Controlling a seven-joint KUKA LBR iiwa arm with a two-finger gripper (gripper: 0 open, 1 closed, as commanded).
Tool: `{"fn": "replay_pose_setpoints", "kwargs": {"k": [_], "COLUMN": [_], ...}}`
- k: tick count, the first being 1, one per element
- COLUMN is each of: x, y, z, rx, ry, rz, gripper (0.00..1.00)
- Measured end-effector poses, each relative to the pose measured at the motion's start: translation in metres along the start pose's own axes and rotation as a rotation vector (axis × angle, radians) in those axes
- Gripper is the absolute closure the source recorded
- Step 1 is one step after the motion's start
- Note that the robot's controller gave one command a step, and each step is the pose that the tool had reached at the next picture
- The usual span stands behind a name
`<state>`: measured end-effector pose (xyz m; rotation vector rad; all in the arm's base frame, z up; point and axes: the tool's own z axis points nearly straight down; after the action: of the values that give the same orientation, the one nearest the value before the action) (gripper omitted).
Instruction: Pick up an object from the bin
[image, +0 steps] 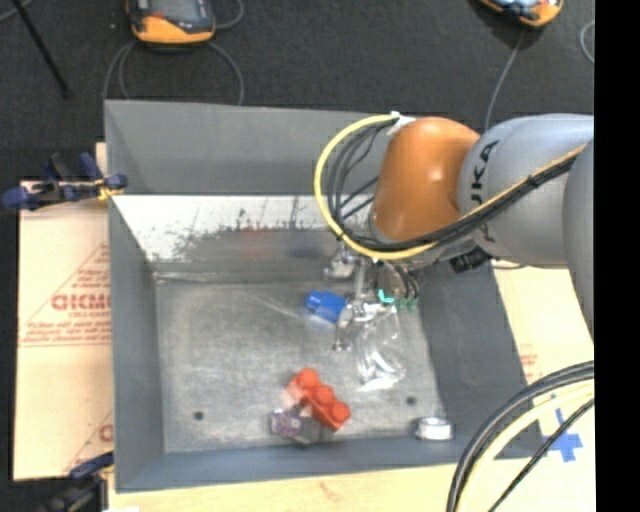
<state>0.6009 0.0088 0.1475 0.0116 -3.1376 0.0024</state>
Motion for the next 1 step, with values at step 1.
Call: {"fn": "replay_pose_setpoints", "kwargs": {"k": [1], "x": [-0.0211], "y": [-0.0290], "z": [0.0739], "rx": [-0.006], "ry": [-0.012], "rz": [0.155], "gripper": [0.00]}}
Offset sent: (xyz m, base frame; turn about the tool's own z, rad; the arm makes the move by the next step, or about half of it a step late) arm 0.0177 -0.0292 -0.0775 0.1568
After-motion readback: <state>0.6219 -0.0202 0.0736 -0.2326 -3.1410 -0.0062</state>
